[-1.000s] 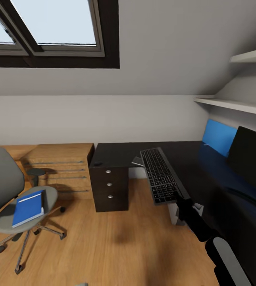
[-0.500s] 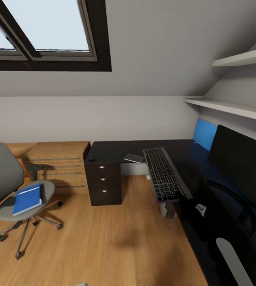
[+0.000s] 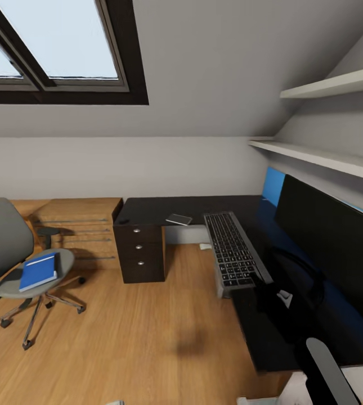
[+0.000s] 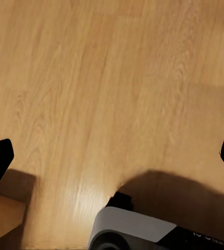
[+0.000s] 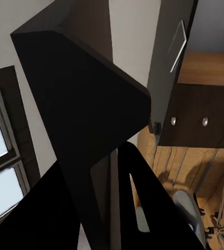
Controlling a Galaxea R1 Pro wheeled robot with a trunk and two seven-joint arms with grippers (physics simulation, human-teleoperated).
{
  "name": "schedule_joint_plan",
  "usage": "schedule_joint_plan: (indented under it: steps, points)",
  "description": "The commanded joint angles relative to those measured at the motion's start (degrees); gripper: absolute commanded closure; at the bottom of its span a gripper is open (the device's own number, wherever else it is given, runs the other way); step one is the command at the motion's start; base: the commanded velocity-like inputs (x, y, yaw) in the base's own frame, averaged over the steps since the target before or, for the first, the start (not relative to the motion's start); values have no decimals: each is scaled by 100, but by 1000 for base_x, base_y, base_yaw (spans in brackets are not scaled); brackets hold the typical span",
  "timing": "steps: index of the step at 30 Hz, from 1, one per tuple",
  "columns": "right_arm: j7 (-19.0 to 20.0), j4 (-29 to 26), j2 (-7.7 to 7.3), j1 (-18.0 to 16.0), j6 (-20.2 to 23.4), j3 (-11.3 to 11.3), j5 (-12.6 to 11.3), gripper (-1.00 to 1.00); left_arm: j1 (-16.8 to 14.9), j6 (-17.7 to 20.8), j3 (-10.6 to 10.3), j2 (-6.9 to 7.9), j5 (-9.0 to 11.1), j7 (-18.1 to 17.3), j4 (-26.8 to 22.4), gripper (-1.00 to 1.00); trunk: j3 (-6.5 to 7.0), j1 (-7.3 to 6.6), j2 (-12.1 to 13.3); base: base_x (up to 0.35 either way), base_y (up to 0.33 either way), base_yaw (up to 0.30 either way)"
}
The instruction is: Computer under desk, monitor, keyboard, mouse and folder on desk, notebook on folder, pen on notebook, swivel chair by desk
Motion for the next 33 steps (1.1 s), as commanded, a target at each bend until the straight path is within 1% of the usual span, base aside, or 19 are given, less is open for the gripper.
schedule_joint_plan:
  steps: [1, 3, 5, 6, 8, 11, 14, 16, 23, 24, 28, 33]
  points:
    - [3, 32, 2, -4, 30, -15, -42, 100, -3, 21, -18, 5, 33, 45, -11, -100, 10, -24, 34, -272, -247, 0]
    - [-7, 220, 0, -4, 40, -68, -47, 100, -3, 13, -8, 10, 35, 46, -14, -100, 46, -68, 115, -251, -228, 0]
    - [-12, 429, -3, -4, 53, -165, -77, 100, -3, -1, 25, 13, 37, 46, -28, -100, 46, -68, 115, -139, -126, 0]
    - [-15, 568, -6, -8, 63, -240, -116, 100, -3, -26, 68, 14, 38, 46, -40, -100, 46, -68, 115, -79, -72, 0]
    - [-16, 763, -14, -13, 71, -315, -188, 100, -3, -85, 154, 13, 39, 46, -55, -100, 46, -68, 115, -52, -47, 0]
    - [-16, 1044, -36, -31, 76, -367, -260, 100, -3, -217, 238, 12, 40, 41, -67, -100, 46, -68, 115, -20, -18, 0]
    - [-16, 1283, -54, -46, 81, -385, -279, 100, -3, -345, 267, 13, 37, 33, -70, -100, 46, -68, 115, -7, -6, 0]
    - [-16, 1395, -101, -57, 83, -388, -286, 100, -3, -392, 273, 9, 34, 25, -72, -100, 46, -68, 115, -2, -2, 0]
    - [-24, 1692, -218, -116, 79, -385, -286, 100, -3, -423, 272, 7, 31, 35, -72, -100, 46, -68, 115, 0, -15, 0]
    - [-25, 1766, -259, -144, 79, -384, -286, 100, -3, -430, 272, 13, 27, 37, -71, -100, 46, -68, 115, 0, -234, 0]
    - [-25, 1808, -282, -154, 79, -384, -286, 100, -3, -433, 280, 16, 25, 41, -67, -100, 46, -68, 115, 0, -141, 0]
    - [-25, 1801, -264, -154, 80, -370, -306, 100, -3, -433, 281, 16, 24, 38, -60, -100, 46, -68, 115, 0, -187, 0]
